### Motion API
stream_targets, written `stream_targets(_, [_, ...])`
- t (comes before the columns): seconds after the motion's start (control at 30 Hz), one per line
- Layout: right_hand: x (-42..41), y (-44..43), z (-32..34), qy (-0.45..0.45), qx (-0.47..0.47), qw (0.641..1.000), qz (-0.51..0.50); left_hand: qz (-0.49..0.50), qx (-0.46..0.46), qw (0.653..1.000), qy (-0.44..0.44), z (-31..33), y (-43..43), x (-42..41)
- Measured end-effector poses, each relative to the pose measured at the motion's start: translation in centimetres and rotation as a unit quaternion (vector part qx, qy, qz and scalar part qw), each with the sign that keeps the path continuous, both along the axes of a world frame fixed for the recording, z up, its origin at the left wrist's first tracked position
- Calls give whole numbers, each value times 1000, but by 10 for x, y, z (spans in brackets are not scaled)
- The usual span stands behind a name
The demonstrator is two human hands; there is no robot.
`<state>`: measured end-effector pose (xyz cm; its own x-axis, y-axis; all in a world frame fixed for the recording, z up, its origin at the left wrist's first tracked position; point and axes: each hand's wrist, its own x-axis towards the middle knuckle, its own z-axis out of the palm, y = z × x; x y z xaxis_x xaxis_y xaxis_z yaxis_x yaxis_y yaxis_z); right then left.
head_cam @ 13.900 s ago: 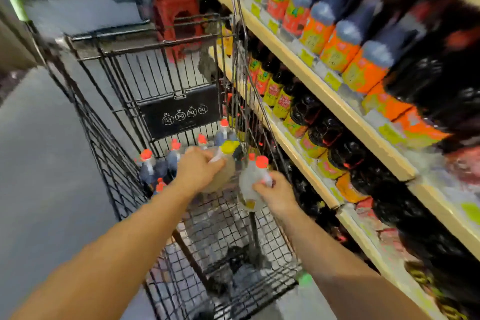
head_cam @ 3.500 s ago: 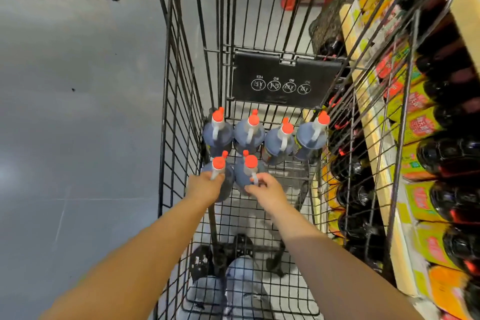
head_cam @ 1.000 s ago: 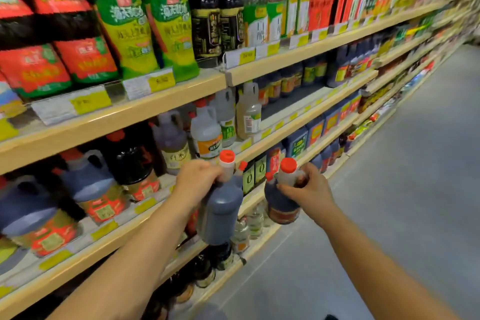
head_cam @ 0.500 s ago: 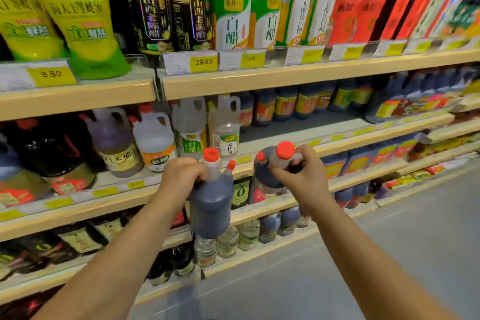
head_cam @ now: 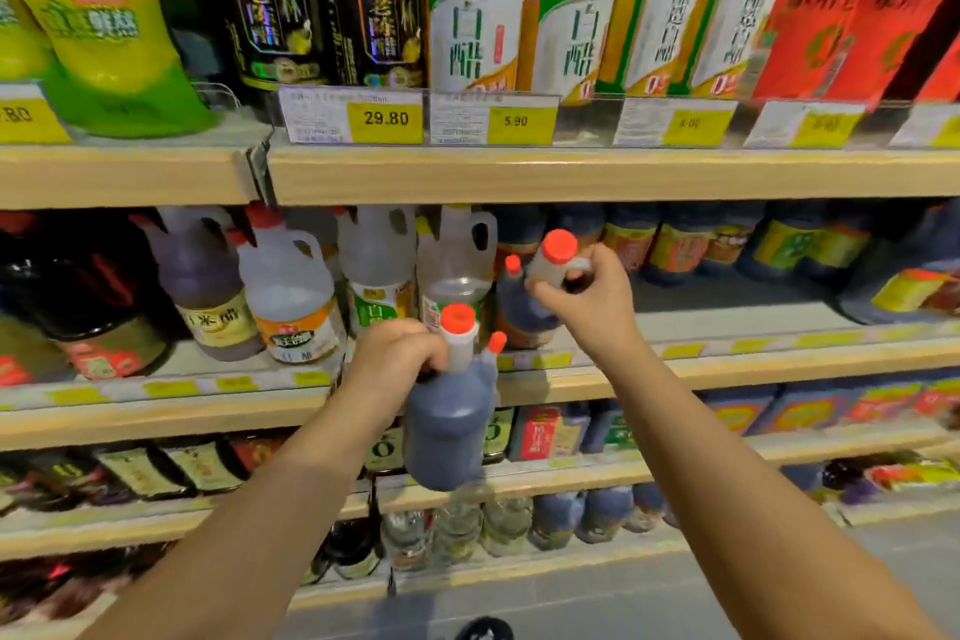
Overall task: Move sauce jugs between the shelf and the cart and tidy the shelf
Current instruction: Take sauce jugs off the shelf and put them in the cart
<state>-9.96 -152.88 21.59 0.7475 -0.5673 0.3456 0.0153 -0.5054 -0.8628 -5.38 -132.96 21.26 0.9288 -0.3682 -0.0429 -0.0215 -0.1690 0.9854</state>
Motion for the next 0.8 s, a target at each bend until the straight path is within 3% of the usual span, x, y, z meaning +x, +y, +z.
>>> stream_targets(0.27, [43,-22,-27,43,108,993,-13,13,-7,1000,7,-5,-15,-12])
stream_targets(0.4, [57,-26,-33,3,148,989,-1,21,-17,999,18,-11,-18,-16])
stream_targets(0.67, [81,-40,-43,-1,104,995,13,33,-8,999,25,-14,-22,-14])
stream_targets(0.8, [65,-41,-43,21,134,989,52,26,1,998,49,-11,-23,-19])
